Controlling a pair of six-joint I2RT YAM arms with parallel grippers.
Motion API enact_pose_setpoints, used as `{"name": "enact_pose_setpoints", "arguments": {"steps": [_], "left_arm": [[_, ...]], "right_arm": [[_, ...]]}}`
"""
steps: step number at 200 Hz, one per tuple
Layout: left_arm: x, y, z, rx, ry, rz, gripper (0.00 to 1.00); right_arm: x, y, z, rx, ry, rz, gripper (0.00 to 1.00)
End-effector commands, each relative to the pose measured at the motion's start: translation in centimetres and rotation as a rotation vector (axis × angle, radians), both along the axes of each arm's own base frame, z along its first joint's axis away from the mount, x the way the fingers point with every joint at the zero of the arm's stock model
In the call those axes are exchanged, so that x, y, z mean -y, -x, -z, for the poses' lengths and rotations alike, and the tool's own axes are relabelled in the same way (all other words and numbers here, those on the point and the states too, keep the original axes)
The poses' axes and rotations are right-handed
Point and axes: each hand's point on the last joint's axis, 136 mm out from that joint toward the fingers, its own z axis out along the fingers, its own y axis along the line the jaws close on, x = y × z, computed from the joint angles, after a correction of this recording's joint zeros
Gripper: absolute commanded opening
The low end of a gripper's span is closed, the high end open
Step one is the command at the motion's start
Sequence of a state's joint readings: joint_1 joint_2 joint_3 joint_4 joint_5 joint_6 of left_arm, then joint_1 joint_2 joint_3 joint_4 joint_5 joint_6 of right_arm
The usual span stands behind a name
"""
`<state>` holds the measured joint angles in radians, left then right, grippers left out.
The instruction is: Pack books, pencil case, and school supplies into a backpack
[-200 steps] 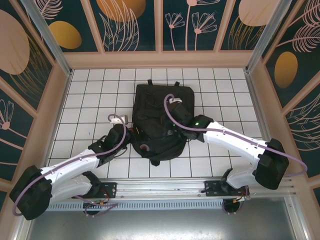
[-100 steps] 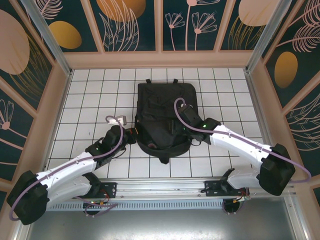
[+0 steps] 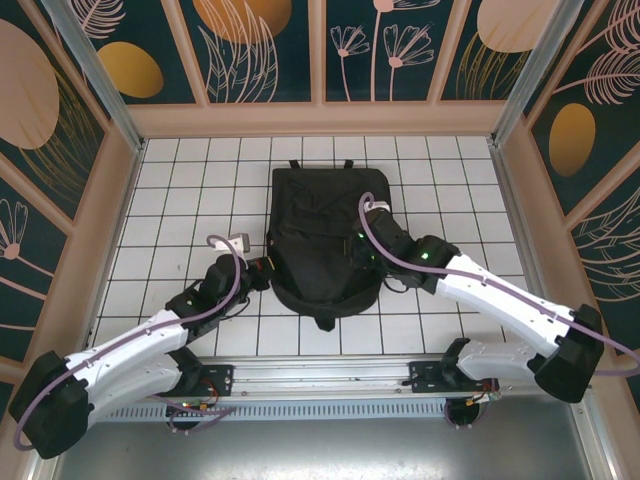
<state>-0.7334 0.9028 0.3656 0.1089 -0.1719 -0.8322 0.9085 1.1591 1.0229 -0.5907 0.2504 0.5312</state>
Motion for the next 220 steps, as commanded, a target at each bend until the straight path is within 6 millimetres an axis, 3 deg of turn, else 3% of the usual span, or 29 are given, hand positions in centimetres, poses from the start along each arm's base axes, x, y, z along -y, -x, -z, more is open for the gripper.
{"name": "enact_pose_setpoints", "arguments": {"steps": [1, 16, 44, 76, 105, 128, 162, 184, 220], "left_arm": [[0.1, -0.3, -1.7, 0.059, 0.046, -0.006, 0.0], [0.1, -0.2, -2.1, 0.071, 0.061, -0.002, 0.0], [0.3, -0.1, -2.8, 0.083, 0.078, 0.009, 0.0], [0.5, 0.0, -3.1, 0.084, 0.09, 0.017, 0.0], [0.4, 0.1, -3.4, 0.085, 0.104, 0.016, 0.0], [0.4, 0.2, -3.7, 0.091, 0.112, 0.018, 0.0], [0.8, 0.3, -3.9, 0.088, 0.131, 0.033, 0.0], [0.9, 0.5, -3.7, 0.078, 0.142, 0.04, 0.0], [0.5, 0.8, -3.6, 0.076, 0.133, 0.039, 0.0]], "right_arm": [[-6.2, 2.8, -4.5, -0.015, -0.396, -0.228, 0.31], [-9.4, 3.6, -3.8, -0.099, -0.5, -0.296, 0.19], [-14.5, 4.4, -2.5, -0.167, -0.572, -0.367, 0.15], [-18.1, 4.0, 0.4, -0.239, -0.533, -0.361, 0.08], [-18.7, 3.2, 4.0, -0.303, -0.485, -0.283, 0.07], [-18.7, 2.2, 5.2, -0.299, -0.444, -0.235, 0.09], [-19.3, 0.1, 7.4, -0.292, -0.353, -0.169, 0.29], [-19.2, -1.1, 8.8, -0.291, -0.319, -0.138, 0.3], [-19.0, -2.5, 9.4, -0.253, -0.303, -0.143, 0.39]]}}
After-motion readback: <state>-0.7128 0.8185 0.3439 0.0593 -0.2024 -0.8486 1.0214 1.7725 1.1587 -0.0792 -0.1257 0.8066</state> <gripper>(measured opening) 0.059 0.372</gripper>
